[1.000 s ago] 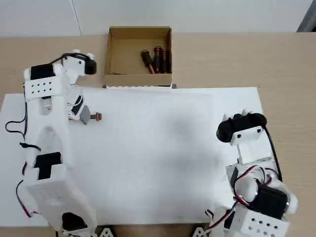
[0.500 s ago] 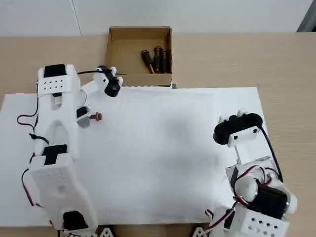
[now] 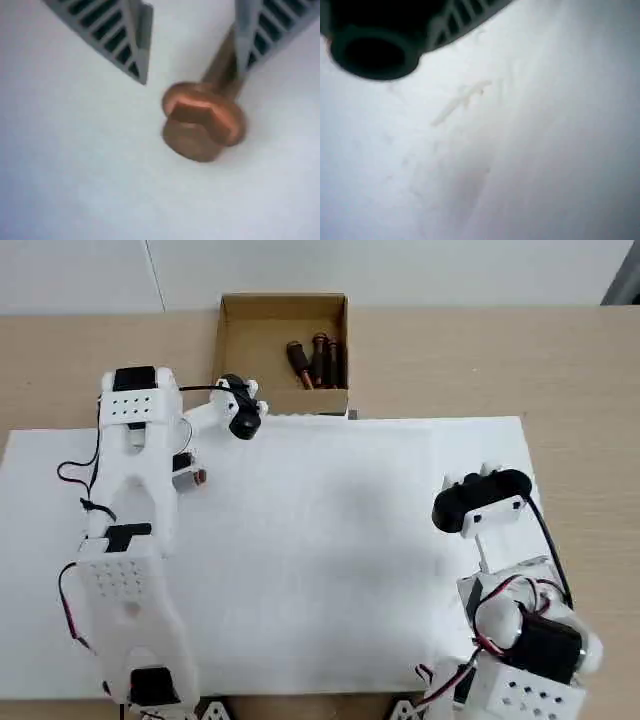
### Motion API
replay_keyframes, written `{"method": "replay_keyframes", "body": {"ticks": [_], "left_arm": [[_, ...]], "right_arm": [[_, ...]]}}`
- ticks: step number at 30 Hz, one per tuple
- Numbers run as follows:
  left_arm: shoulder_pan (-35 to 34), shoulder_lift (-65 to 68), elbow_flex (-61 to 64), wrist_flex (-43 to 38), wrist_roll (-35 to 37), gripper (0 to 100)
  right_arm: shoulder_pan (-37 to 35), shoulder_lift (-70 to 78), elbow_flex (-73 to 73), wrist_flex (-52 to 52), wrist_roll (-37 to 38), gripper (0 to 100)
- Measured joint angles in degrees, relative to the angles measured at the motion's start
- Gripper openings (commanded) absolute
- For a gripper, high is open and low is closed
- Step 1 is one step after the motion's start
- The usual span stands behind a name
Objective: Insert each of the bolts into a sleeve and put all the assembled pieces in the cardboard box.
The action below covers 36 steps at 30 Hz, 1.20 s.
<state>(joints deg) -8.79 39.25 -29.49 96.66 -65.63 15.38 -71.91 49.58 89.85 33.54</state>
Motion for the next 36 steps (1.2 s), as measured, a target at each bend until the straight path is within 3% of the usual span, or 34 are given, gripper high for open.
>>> {"method": "replay_keyframes", "body": {"ticks": [11, 19, 30, 36], "left_arm": [[0.18, 2.99, -0.09, -2.99, -0.18, 0], [0.35, 2.90, -2.81, 0.62, 0.18, 1], [8.09, -10.11, -7.12, 2.46, 22.15, 1], [12.75, -20.92, -7.21, 2.81, 24.44, 1]], "right_arm": [[0.00, 0.00, 0.00, -0.09, 0.00, 0.5], [0.00, 0.00, 0.00, -0.09, 0.00, 0.4], [0.00, 0.00, -0.26, -0.09, -0.70, 0.4], [0.00, -0.35, -4.84, 0.26, -1.76, 0.4]]}}
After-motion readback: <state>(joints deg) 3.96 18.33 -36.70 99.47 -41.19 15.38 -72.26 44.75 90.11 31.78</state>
